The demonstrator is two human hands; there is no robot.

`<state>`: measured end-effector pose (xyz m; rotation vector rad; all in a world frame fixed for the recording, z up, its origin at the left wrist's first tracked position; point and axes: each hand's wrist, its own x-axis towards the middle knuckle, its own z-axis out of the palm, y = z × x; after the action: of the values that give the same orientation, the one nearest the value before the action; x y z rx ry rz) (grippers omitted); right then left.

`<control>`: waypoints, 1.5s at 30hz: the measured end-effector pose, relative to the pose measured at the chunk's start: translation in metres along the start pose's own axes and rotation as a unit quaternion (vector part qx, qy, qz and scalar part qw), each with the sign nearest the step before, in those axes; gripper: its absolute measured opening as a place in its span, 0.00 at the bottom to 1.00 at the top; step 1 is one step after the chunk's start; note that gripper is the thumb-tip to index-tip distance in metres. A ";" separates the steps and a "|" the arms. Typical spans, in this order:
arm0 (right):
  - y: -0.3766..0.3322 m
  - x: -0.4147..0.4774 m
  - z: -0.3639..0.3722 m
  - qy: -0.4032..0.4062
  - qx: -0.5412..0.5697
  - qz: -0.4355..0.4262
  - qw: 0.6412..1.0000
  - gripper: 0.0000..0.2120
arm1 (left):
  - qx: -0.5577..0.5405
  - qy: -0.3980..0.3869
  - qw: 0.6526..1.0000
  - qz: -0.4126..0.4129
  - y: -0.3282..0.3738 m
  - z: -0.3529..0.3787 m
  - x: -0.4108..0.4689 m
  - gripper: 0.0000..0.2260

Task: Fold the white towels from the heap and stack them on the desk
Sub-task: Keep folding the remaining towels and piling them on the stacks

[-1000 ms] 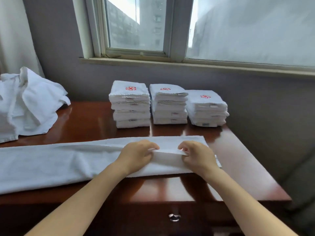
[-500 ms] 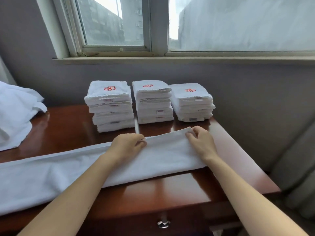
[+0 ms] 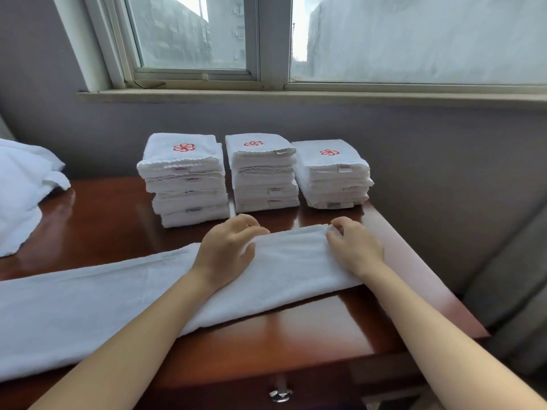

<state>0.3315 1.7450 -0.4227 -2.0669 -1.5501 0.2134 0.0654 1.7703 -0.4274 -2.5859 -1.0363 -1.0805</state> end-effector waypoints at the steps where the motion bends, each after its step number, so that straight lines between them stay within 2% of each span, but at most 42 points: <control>1: -0.003 0.001 -0.001 -0.030 0.005 0.002 1.000 0.22 | -0.011 -0.007 1.000 0.015 0.003 0.001 0.002 0.14; 3: -0.009 0.003 -0.002 -0.085 -0.009 -0.002 0.996 0.31 | -0.046 -0.073 0.996 -0.032 0.011 0.005 0.003 0.12; 5: -0.014 0.007 -0.002 -0.114 0.014 -0.003 0.993 0.34 | -0.052 -0.213 0.970 -0.106 0.015 0.014 0.000 0.18; 6: -0.016 0.009 -0.002 -0.122 0.041 0.006 0.992 0.34 | -0.027 -0.276 0.954 -0.111 0.016 0.017 -0.002 0.22; 8: -0.019 0.010 -0.005 -0.125 0.059 0.028 0.990 0.31 | 0.011 -0.319 0.943 -0.099 0.016 0.021 -0.005 0.26; 11: -0.021 0.011 -0.009 -0.115 -0.020 0.027 0.993 0.15 | 0.017 -0.319 0.942 -0.101 0.017 0.020 -0.006 0.27; 12: -0.020 0.011 -0.011 -0.113 -0.032 0.025 0.993 0.14 | 0.018 -0.320 0.942 -0.103 0.018 0.020 -0.006 0.27; 14: -0.016 0.012 -0.011 -0.128 0.013 0.024 0.991 0.24 | 0.026 -0.324 0.940 -0.104 0.019 0.021 -0.006 0.27; 16: -0.011 0.012 -0.013 -0.136 0.108 0.009 0.985 0.35 | 0.036 -0.333 0.936 -0.105 0.019 0.022 -0.005 0.28; 18: -0.009 0.013 -0.018 -0.109 0.178 -0.005 0.978 0.35 | 0.037 -0.333 0.936 -0.105 0.023 0.023 -0.002 0.28; 21: -0.011 0.016 -0.033 -0.051 0.221 -0.004 0.974 0.32 | 0.037 -0.313 0.941 -0.121 0.034 0.029 0.008 0.28; 25: -0.025 0.012 -0.057 -0.007 0.284 -0.014 0.959 0.29 | 0.059 -0.234 0.960 -0.140 0.052 0.038 0.024 0.26; 28: -0.042 0.005 -0.068 0.001 0.337 -0.010 0.942 0.29 | -0.058 -0.139 0.973 -0.174 0.063 0.033 0.032 0.22; 30: -0.057 -0.002 -0.070 -0.032 0.380 -0.014 0.924 0.30 | -0.195 -0.108 0.948 -0.228 0.068 0.020 0.039 0.18; 33: -0.085 -0.009 -0.062 -0.108 0.434 -0.034 0.894 0.30 | -0.420 -0.082 0.857 -0.288 0.070 -0.012 0.046 0.14; 35: -0.108 -0.014 -0.051 -0.146 0.429 -0.050 0.890 0.33 | -0.494 -0.093 0.796 -0.337 0.064 -0.038 0.044 0.17; 36: -0.120 -0.018 -0.045 -0.162 0.423 -0.061 0.889 0.35 | -0.509 -0.100 0.781 -0.348 0.058 -0.050 0.041 0.20; 41: -0.172 -0.038 -0.009 -0.253 0.418 -0.108 0.866 0.47 | -0.505 -0.105 0.763 -0.390 0.023 -0.098 0.008 0.26; 45: -0.200 -0.051 0.024 -0.289 0.374 -0.137 0.871 0.44 | -0.489 -0.115 0.745 -0.439 -0.005 -0.118 -0.025 0.28</control>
<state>0.1366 1.7435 -0.3508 -1.1940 -1.6826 1.2033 -0.0172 1.7152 -0.3592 -2.9896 -2.4597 -1.9546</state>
